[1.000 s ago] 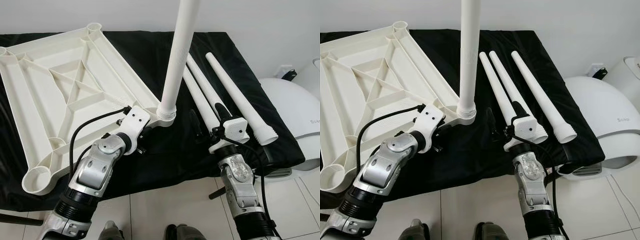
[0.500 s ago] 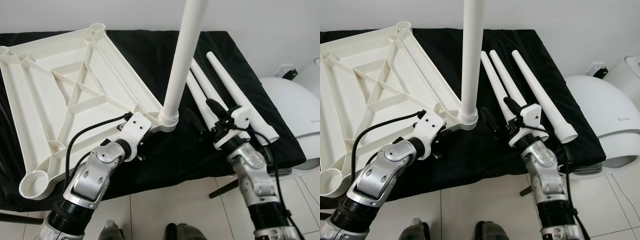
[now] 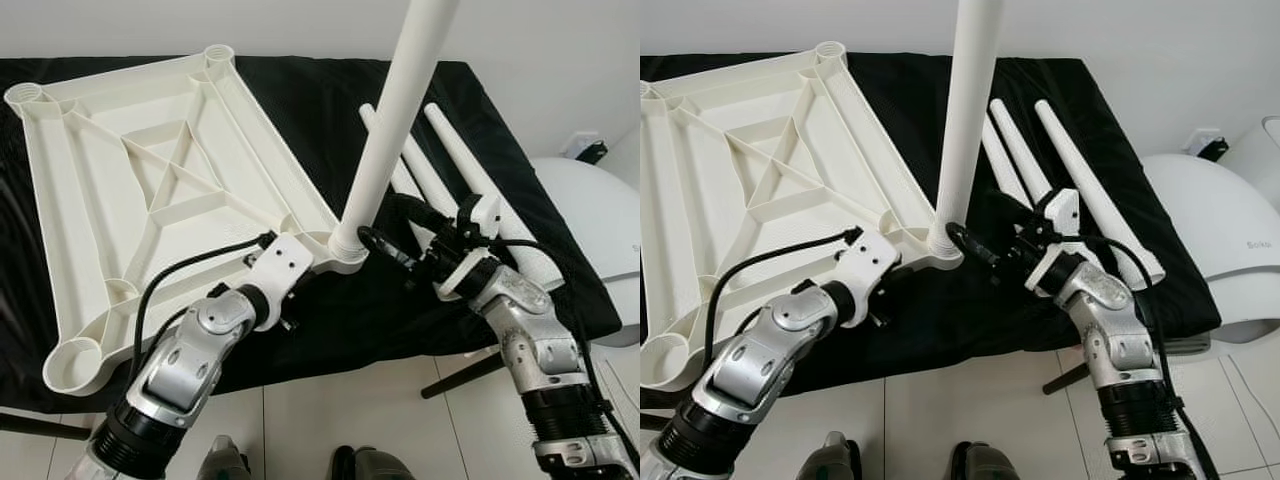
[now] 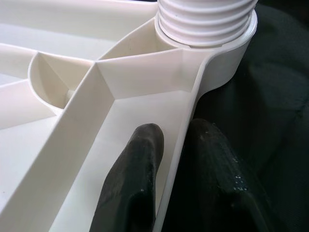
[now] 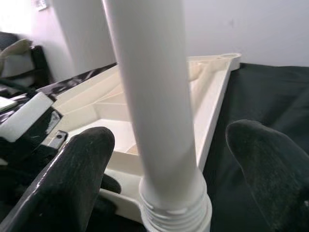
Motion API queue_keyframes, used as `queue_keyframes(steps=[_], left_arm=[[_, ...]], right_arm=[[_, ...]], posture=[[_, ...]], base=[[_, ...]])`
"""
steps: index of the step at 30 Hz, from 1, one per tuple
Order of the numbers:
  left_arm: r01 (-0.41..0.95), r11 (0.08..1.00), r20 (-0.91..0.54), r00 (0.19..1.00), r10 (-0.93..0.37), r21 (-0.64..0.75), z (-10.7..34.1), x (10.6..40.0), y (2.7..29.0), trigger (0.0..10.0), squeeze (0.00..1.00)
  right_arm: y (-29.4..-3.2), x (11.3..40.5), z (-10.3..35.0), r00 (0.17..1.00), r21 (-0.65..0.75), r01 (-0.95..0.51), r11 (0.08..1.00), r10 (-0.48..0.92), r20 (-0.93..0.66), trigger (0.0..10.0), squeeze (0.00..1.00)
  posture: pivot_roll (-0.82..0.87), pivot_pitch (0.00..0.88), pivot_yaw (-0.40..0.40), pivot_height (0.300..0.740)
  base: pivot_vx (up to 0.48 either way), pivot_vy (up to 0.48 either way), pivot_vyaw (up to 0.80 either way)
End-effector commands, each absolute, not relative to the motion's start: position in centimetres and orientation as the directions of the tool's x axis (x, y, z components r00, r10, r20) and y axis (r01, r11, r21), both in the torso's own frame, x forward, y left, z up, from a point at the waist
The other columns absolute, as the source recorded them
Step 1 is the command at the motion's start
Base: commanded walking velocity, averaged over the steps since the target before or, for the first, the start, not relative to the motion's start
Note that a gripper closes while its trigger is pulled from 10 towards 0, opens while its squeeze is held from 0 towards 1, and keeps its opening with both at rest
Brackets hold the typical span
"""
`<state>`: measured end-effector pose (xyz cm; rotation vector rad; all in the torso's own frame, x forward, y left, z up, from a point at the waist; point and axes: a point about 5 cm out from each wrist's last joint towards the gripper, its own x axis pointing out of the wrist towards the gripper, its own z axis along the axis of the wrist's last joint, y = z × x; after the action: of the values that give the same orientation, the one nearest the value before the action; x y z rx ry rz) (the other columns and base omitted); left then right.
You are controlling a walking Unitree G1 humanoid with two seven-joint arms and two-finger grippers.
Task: Building children table
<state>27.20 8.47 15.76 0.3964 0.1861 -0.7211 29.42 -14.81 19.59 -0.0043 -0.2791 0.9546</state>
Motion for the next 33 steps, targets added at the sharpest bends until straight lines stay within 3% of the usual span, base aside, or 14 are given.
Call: queue_keyframes(steps=[1,31,32,33], left_arm=[[0.803,0.546,-0.330,0.596,-0.732,0.241,15.8,26.0,7.2,10.0,0.00],[0.808,0.530,-0.321,0.589,-0.742,0.258,16.6,26.0,6.6,10.0,0.00],[0.808,0.530,-0.322,0.589,-0.741,0.258,16.6,26.0,6.5,10.0,0.00],[0.808,0.529,-0.322,0.589,-0.741,0.258,16.6,25.9,6.5,10.0,0.00]], right_arm=[[-14.9,29.4,19.7,0.523,-0.128,-0.821,0.556,0.823,0.222,10.0,0.00],[-12.4,32.6,18.9,0.399,-0.199,-0.885,0.420,0.907,0.137,10.0,0.00],[-12.4,32.8,19.0,0.397,-0.203,-0.885,0.418,0.908,0.136,9.1,0.00],[-12.4,32.8,19.0,0.396,-0.206,-0.885,0.418,0.908,0.137,9.1,0.00]], posture=[[0.08,0.160,-0.075,0.740],[0.09,0.155,-0.066,0.740],[0.09,0.156,-0.067,0.740],[0.09,0.156,-0.067,0.740]], base=[[0.000,0.000,0.00],[0.000,0.000,0.00],[0.000,0.000,0.00],[0.000,0.000,0.00]])
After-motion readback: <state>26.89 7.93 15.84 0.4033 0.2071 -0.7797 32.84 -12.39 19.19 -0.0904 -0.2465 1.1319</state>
